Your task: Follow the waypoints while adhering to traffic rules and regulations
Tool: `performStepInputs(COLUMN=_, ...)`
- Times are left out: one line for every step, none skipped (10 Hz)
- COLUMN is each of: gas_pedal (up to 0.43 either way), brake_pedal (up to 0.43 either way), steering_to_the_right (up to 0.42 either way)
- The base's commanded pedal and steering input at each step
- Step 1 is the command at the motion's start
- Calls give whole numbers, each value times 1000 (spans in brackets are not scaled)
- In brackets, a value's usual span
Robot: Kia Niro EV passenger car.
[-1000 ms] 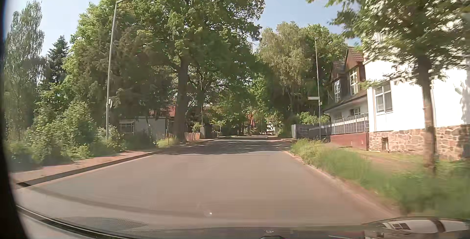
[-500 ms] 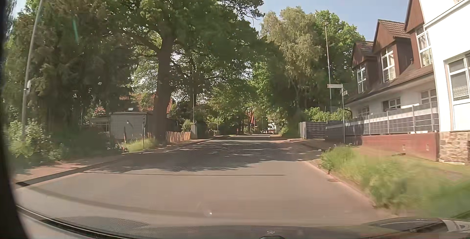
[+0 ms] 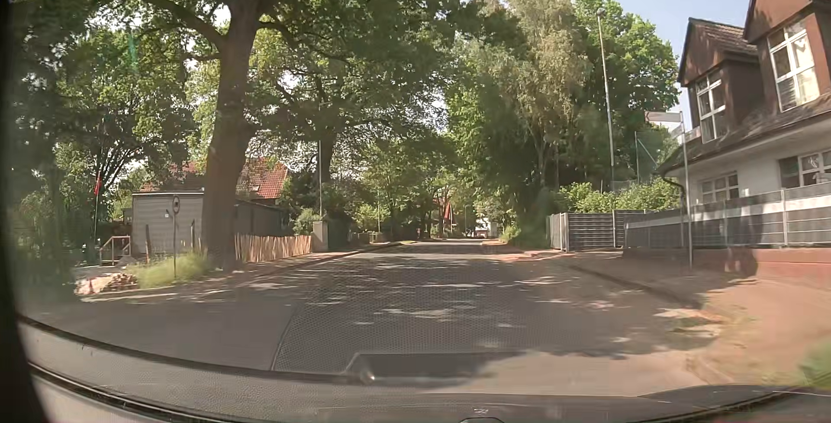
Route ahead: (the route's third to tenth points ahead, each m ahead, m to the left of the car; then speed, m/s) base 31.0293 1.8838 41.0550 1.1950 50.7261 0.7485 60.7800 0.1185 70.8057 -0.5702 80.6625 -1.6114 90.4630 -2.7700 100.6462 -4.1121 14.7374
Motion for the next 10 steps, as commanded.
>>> performStepInputs(gas_pedal=228, brake_pedal=0, steering_to_the_right=-1)
performStepInputs(gas_pedal=228, brake_pedal=0, steering_to_the_right=-1)
performStepInputs(gas_pedal=228, brake_pedal=0, steering_to_the_right=0)
performStepInputs(gas_pedal=228, brake_pedal=0, steering_to_the_right=1)
performStepInputs(gas_pedal=228, brake_pedal=0, steering_to_the_right=1)
performStepInputs(gas_pedal=240, brake_pedal=0, steering_to_the_right=3)
performStepInputs(gas_pedal=240, brake_pedal=0, steering_to_the_right=5)
performStepInputs(gas_pedal=248, brake_pedal=0, steering_to_the_right=8)
performStepInputs(gas_pedal=248, brake_pedal=0, steering_to_the_right=7)
performStepInputs(gas_pedal=248, brake_pedal=0, steering_to_the_right=7)
